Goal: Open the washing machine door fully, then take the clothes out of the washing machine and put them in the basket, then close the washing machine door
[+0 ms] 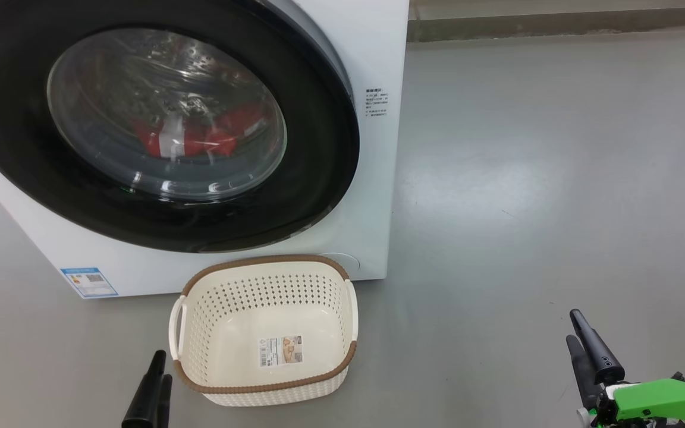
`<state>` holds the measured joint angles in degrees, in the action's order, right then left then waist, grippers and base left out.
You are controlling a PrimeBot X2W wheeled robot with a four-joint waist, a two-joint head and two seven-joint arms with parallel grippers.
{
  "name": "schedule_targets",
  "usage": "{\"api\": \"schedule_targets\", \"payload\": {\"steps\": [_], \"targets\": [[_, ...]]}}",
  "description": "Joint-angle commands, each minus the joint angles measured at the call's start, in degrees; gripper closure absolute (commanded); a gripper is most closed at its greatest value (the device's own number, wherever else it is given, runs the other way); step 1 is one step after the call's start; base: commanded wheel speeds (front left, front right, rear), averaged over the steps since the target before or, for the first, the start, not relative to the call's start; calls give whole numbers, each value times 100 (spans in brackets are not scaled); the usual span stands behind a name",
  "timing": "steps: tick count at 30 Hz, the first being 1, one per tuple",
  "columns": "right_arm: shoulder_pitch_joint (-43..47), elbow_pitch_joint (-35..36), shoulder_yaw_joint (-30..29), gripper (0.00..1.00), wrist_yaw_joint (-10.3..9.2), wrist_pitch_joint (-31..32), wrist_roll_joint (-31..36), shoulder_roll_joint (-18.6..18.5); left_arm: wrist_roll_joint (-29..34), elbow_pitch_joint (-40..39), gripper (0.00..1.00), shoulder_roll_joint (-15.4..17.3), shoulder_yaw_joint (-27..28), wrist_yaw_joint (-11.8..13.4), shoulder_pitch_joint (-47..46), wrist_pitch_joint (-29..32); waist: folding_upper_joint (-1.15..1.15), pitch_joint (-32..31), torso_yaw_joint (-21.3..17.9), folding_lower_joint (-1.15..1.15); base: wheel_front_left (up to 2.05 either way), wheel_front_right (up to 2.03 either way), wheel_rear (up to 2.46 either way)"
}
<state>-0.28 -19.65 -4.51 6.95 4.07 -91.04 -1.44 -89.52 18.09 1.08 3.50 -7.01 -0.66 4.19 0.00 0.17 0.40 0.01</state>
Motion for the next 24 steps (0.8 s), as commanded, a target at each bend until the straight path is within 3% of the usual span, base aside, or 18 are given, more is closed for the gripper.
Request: {"api": "schedule_targets", "payload": {"steps": [1,24], "targets": [[-173,154,71,0,12,-60,161,-106,163,-206,0,109,11,-7,-80,-62,0,1,5,-1,0,0,0],[-221,121,451,0,20,-434,1430,-256,2182,-503,0,80,32,-15,33,-435,0,-17,48,-1,0,0,0]]}}
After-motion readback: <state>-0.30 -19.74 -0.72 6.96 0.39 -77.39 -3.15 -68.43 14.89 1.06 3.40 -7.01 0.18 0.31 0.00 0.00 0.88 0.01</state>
